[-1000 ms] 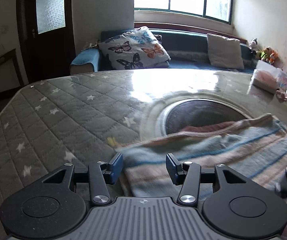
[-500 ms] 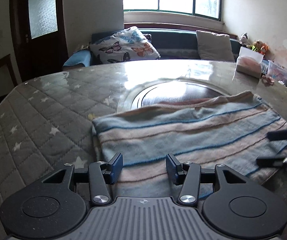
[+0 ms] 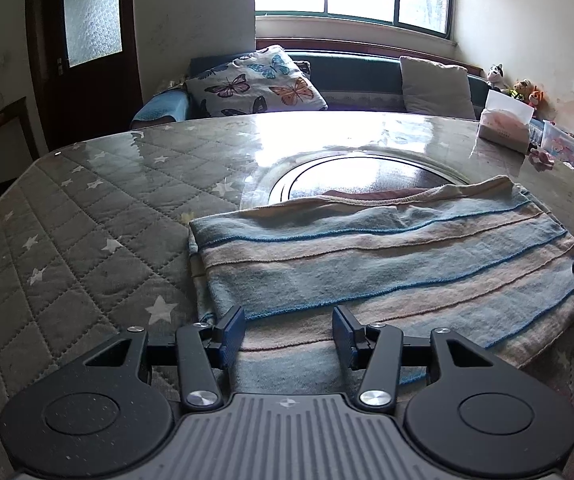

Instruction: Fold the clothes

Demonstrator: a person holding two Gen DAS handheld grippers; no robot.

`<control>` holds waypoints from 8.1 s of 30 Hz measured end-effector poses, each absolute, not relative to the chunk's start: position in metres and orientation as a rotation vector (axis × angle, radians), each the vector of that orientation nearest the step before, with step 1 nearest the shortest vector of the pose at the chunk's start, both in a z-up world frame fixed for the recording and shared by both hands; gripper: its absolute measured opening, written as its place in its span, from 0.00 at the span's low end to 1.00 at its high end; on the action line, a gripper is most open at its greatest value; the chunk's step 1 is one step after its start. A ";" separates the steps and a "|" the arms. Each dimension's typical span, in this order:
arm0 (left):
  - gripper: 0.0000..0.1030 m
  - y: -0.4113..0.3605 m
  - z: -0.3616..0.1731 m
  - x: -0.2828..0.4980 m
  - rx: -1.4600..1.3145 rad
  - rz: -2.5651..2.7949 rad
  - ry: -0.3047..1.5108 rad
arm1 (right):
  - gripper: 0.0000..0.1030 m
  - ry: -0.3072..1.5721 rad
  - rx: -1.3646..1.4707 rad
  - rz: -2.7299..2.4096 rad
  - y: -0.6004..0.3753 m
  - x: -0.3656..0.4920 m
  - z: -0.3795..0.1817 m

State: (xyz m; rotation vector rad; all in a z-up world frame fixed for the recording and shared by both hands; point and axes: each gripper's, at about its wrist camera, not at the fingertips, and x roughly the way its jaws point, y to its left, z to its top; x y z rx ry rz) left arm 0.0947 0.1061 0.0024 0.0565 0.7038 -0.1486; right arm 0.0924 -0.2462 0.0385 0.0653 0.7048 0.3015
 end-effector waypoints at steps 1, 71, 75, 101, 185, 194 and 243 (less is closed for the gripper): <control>0.50 0.106 0.003 0.095 0.056 -0.148 0.704 | 0.73 0.689 0.055 0.305 -0.244 0.095 0.042; 0.81 0.187 0.020 0.156 -0.112 0.053 0.743 | 0.66 0.616 -0.390 0.912 -0.020 0.099 0.059; 0.82 0.192 0.021 0.145 -0.137 0.051 0.751 | 0.65 0.600 -0.465 0.988 0.010 0.080 0.049; 0.56 0.183 0.011 0.122 -0.557 -0.127 0.882 | 0.09 0.604 -0.316 1.005 0.003 0.068 0.081; 0.09 -0.081 0.111 0.199 -0.387 -0.251 0.933 | 0.49 0.710 -0.099 0.396 -0.282 0.084 0.053; 0.10 -0.144 0.083 0.215 -0.324 -0.254 1.021 | 0.50 0.739 -0.017 0.405 -0.307 0.089 0.034; 0.41 -0.017 0.044 0.199 -0.272 -0.191 0.955 | 0.41 0.720 -0.002 0.477 -0.276 0.207 0.063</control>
